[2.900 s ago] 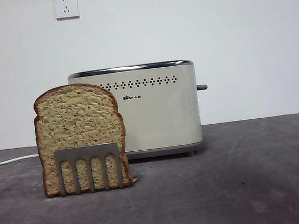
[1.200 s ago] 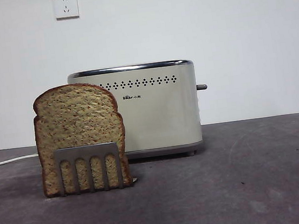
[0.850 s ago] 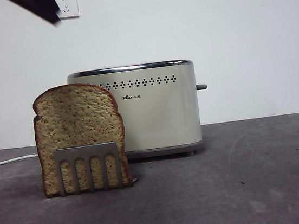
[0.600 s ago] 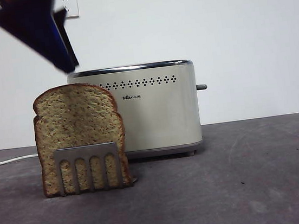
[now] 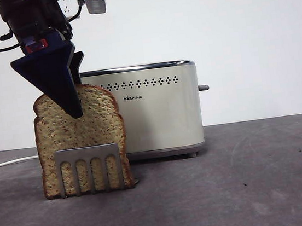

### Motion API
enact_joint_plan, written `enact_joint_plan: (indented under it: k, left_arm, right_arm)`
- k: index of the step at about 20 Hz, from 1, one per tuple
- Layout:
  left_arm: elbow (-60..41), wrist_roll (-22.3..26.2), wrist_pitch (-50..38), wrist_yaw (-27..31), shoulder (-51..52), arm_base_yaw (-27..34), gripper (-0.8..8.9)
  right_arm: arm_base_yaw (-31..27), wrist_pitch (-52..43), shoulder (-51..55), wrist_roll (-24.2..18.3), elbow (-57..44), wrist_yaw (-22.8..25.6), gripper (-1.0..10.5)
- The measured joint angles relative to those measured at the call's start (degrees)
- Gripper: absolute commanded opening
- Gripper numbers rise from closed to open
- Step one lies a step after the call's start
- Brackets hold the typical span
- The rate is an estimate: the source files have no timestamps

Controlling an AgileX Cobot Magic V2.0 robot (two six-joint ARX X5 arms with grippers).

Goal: Pick up a slice of bread from the rack,put the bread on the toaster,press the button

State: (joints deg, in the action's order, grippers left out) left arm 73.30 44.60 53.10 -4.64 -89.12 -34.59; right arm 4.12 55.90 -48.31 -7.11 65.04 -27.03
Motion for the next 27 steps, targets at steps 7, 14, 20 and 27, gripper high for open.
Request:
enact_joint_plan:
  k: [7, 14, 20, 27]
  left_arm:
    - [0.0, 0.0, 0.15, -0.02, 0.02, -0.46, -0.09]
    - [1.01, 0.0, 2.01, 0.02, 2.95, -0.46, -0.09]
    - [14.8, 0.0, 7.39, 0.02, 6.03, -0.48, -0.09]
    - [28.98, 2.27, -0.5, 4.52, 6.64, -1.27, -0.09]
  right_arm:
    - [0.02, 0.0, 0.0, 0.0, 0.0, 0.0, -0.1]
    - [0.0, 0.0, -0.04, 0.0, 0.0, 0.0, -0.1]
    - [0.0, 0.02, -0.59, 0.0, 0.0, 0.0, -0.1]
    - [0.0, 0.02, -0.83, 0.0, 0.0, 0.0, -0.1]
